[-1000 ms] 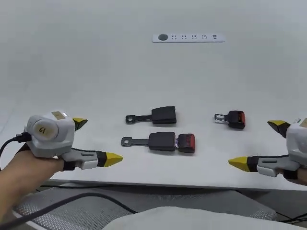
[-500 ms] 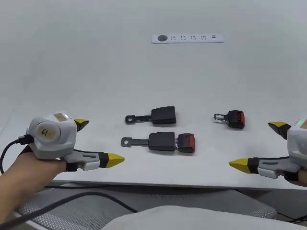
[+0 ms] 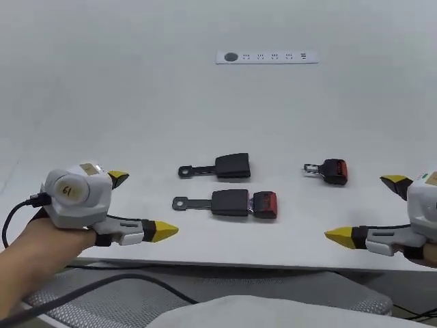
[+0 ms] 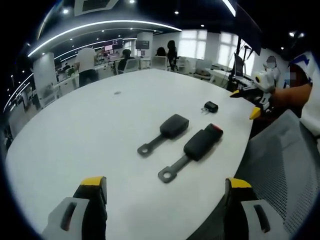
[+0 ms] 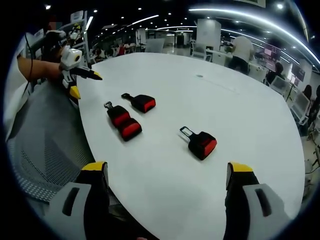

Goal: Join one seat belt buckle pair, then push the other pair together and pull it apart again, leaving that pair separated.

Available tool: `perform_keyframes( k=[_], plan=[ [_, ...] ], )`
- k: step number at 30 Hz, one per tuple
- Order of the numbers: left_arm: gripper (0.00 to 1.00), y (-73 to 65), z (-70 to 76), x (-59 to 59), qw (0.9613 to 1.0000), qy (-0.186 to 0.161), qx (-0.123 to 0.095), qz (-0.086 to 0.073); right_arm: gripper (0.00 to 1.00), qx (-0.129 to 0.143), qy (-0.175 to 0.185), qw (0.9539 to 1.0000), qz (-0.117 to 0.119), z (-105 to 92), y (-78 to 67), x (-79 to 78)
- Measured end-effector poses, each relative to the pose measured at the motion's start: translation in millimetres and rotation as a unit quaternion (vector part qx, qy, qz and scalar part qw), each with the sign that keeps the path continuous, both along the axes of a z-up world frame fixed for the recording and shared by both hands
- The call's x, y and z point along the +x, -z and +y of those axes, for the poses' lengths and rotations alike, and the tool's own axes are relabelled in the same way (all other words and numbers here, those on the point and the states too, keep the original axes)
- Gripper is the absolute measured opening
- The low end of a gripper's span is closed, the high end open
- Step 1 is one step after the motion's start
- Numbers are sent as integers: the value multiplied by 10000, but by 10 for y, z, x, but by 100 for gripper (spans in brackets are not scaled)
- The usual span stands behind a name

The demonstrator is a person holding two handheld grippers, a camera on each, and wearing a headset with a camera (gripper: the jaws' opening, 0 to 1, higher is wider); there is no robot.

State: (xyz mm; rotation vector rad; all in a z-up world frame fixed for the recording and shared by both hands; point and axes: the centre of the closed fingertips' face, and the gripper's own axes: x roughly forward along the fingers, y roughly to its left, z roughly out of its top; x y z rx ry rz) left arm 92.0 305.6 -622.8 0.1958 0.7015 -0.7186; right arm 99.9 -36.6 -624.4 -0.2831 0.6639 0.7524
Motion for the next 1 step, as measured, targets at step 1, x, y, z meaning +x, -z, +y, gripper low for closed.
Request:
perform_keyframes(
  k=[1],
  plan=[
    [100, -8, -17, -8, 10000, 7, 3, 3, 99, 1, 3, 10000, 0, 0, -5, -1]
  ],
)
